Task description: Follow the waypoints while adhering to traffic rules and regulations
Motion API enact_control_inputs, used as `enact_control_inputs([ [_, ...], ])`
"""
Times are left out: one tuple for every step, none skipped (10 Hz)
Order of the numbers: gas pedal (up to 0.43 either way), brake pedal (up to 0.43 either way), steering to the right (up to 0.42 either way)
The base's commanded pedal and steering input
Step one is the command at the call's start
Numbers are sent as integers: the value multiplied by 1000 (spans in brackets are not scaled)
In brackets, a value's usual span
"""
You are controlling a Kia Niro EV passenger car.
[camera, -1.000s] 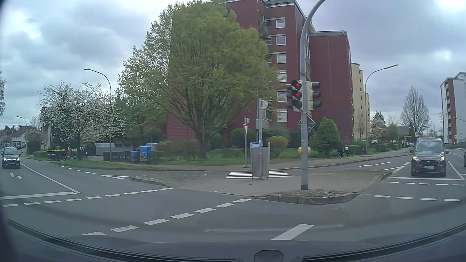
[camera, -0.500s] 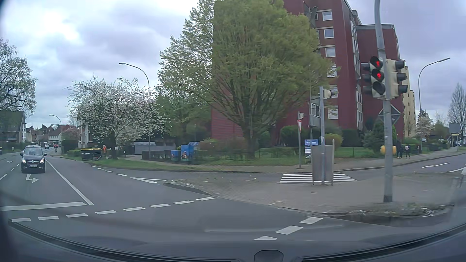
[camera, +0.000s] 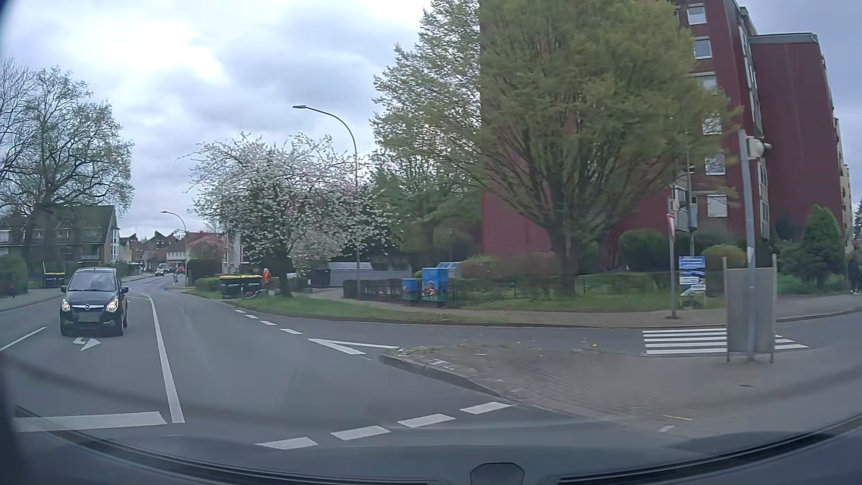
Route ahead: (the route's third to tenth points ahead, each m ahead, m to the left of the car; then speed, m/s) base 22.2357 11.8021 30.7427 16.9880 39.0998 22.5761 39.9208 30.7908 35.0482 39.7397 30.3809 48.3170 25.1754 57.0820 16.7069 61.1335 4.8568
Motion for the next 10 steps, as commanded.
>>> enact_control_inputs([
  [130, 0, -307],
  [130, 0, -307],
  [130, 0, -307],
  [130, 0, -307],
  [138, 0, -305],
  [138, 0, -298],
  [138, 0, -290],
  [138, 0, -278],
  [150, 6, -265],
  [150, 0, -246],
])
